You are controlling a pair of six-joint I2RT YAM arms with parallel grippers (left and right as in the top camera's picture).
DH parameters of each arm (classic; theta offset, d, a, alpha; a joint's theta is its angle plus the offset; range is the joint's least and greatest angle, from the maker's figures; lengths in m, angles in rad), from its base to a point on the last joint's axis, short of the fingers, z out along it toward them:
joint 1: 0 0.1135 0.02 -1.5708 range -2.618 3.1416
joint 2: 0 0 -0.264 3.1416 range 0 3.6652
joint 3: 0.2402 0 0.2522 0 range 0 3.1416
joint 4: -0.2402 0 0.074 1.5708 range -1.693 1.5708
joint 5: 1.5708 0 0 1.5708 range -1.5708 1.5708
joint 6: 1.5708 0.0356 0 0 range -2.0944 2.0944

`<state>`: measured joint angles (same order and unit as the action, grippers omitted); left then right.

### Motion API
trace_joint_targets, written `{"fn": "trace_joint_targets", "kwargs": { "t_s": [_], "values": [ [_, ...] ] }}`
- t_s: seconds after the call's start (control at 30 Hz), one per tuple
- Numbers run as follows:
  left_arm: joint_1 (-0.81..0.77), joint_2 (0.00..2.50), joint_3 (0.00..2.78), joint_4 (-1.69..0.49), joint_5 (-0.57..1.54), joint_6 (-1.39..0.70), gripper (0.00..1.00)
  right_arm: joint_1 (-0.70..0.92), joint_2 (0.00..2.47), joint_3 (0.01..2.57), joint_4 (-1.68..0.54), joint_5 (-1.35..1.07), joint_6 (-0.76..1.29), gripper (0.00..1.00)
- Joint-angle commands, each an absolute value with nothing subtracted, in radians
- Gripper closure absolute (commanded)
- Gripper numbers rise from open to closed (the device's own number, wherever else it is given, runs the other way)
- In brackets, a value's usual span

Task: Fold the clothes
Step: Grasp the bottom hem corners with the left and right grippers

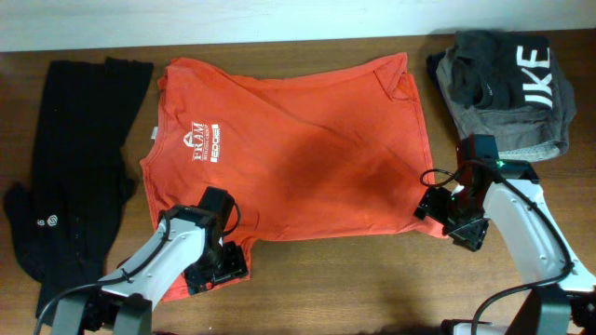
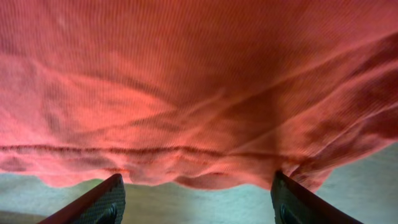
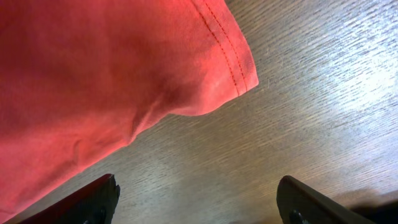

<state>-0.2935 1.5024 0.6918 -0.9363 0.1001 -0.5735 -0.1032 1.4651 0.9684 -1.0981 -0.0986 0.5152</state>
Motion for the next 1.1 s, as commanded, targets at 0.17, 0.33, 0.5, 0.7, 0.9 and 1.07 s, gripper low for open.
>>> {"fn": "trace_joint_targets", "kwargs": {
  "t_s": [0.17, 0.33, 0.5, 0.7, 0.9, 1.07],
  "values": [
    [-0.297, 1.492, 0.687, -0.899, 0.089, -0.663, 0.27, -0.099, 1.46, 0.965, -1.094, -0.101, 0.505, 0.14],
    [-0.297, 1.492, 0.687, -0.874, 0.083, -0.705, 0.39, -0.099, 1.46, 0.965, -1.091, -0.101, 0.505, 0.21],
    [-0.297, 1.494, 0.686, -0.878, 0.083, -0.711, 0.48, -0.099, 1.46, 0.965, -1.087, -0.101, 0.505, 0.22],
    [-0.297, 1.495, 0.659, -0.886, 0.096, -0.72, 0.53, -0.099, 1.46, 0.965, -1.079, -0.101, 0.501, 0.22],
    [-0.297, 1.495, 0.649, -0.873, 0.092, -0.759, 0.87, -0.099, 1.46, 0.965, -1.077, -0.101, 0.501, 0.25],
    [-0.297, 1.495, 0.649, -0.855, 0.089, -0.759, 0.99, -0.099, 1.46, 0.965, -1.077, -0.101, 0.501, 0.25]
  ]
}}
